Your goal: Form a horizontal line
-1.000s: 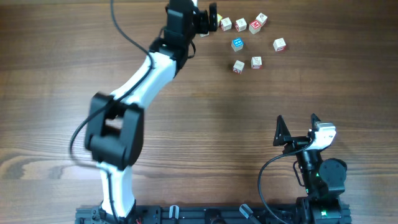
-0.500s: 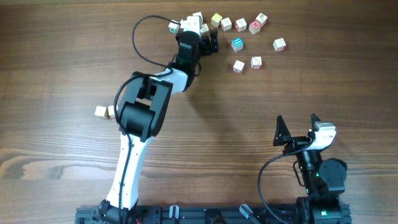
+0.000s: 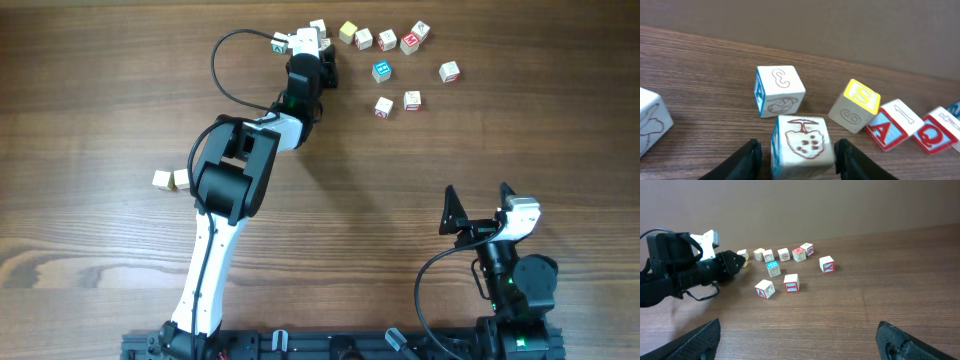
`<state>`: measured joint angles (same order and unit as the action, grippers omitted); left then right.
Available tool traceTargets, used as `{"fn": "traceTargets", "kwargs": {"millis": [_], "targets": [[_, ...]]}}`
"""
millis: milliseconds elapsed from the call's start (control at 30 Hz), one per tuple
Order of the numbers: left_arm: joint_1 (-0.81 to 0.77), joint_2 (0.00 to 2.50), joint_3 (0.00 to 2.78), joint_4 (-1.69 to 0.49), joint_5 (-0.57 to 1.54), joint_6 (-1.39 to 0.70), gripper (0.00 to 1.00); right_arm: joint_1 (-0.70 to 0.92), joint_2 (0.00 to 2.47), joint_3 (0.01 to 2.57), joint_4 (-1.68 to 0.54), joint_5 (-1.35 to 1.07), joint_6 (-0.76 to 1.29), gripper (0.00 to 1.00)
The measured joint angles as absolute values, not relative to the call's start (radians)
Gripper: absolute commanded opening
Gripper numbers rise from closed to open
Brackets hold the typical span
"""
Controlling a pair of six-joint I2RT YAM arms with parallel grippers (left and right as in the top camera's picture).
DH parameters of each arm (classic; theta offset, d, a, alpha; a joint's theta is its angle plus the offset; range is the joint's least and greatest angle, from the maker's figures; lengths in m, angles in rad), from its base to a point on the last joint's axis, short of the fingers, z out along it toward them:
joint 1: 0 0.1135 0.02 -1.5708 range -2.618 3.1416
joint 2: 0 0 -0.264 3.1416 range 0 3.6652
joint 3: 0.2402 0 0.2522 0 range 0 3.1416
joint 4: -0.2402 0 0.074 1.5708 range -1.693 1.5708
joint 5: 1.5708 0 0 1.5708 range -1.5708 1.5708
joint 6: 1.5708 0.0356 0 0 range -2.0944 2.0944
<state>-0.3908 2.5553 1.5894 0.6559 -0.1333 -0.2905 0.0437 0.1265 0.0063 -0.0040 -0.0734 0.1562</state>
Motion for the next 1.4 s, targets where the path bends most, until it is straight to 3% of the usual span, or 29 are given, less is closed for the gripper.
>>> {"fn": "traceTargets", "kwargs": {"millis": [367,433,700,900,1067,1167,1300,1400], "targets": [[-0.391,2.355,1.578,0.406,-0.168,-0.292,0.31,0.044,0.126,0.006,-0.004,-0.073,0.156,1.0],[-0.391,2.293,1.579,0.384,-0.168,-0.292,0.24,0.044,0.126,0.006,-0.004,-0.073,0.156,0.99],[-0.391,2.195,1.581,0.25,-0.172,-0.294,0.28,0.044,0.126,0.006,-0.004,-0.073,0.156,1.0],[-0.39,2.085,1.57,-0.081,-0.242,-0.294,0.28,0.044,0.126,0.006,-0.004,-0.073,0.156,1.0],[-0.39,1.796,1.576,-0.497,-0.316,-0.294,0.27,0.044,0.126,0.006,-0.004,-0.073,0.156,1.0],[-0.388,1.665,1.585,-0.774,-0.333,-0.294,0.2,0.044,0.126,0.006,-0.004,-0.073,0.156,1.0],[-0.369,1.615,1.587,-1.152,-0.344,-0.292,0.15,0.044,0.126,0.006,-0.004,-0.073,0.156,1.0],[-0.358,1.618,1.549,-1.269,-0.343,-0.294,0.16,0.044,0.126,0.006,-0.004,-0.073,0.156,1.0]]}}
